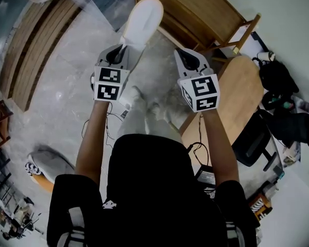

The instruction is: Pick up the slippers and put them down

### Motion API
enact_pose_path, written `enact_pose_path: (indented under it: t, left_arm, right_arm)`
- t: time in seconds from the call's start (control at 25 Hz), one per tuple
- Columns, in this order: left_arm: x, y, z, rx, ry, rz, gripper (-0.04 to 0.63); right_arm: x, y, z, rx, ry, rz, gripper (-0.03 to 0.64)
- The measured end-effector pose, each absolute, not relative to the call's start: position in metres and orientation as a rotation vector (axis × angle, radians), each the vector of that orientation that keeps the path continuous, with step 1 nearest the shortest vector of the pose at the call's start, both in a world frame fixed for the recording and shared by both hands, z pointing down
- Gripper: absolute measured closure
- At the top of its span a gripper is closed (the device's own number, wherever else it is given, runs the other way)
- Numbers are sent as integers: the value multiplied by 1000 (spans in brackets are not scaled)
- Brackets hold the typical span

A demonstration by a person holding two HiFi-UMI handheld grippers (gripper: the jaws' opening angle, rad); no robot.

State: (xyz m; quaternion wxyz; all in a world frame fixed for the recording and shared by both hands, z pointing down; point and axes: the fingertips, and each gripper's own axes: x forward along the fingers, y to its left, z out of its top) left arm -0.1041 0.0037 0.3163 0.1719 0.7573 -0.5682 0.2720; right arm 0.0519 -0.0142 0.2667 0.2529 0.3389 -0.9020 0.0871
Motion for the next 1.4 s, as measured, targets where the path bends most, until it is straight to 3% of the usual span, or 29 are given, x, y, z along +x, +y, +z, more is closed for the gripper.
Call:
enact_pose_path:
  t: [1.4]
  left_arm:
    - [-110, -24, 684, 2101, -1508, 803, 569]
  right_arm:
    - [39, -36, 637, 838, -2409, 340, 627]
